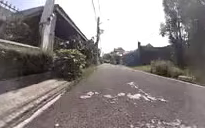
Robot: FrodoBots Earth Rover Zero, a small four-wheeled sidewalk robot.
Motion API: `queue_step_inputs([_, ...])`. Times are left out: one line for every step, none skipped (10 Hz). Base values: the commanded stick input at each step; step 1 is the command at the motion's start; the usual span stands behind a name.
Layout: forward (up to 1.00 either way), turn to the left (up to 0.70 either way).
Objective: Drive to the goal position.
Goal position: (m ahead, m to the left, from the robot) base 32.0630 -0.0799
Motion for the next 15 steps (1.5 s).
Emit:
queue_step_inputs([1.00, -0.27])
queue_step_inputs([1.00, -0.10])
queue_step_inputs([1.00, 0.00])
queue_step_inputs([1.00, 0.00])
queue_step_inputs([1.00, 0.00])
queue_step_inputs([1.00, 0.00])
queue_step_inputs([1.00, 0.00])
queue_step_inputs([1.00, 0.00])
queue_step_inputs([1.00, 0.00])
queue_step_inputs([1.00, 0.00])
queue_step_inputs([1.00, 0.00])
queue_step_inputs([1.00, 0.00])
queue_step_inputs([1.00, 0.00])
queue_step_inputs([1.00, 0.00])
queue_step_inputs([1.00, 0.00])
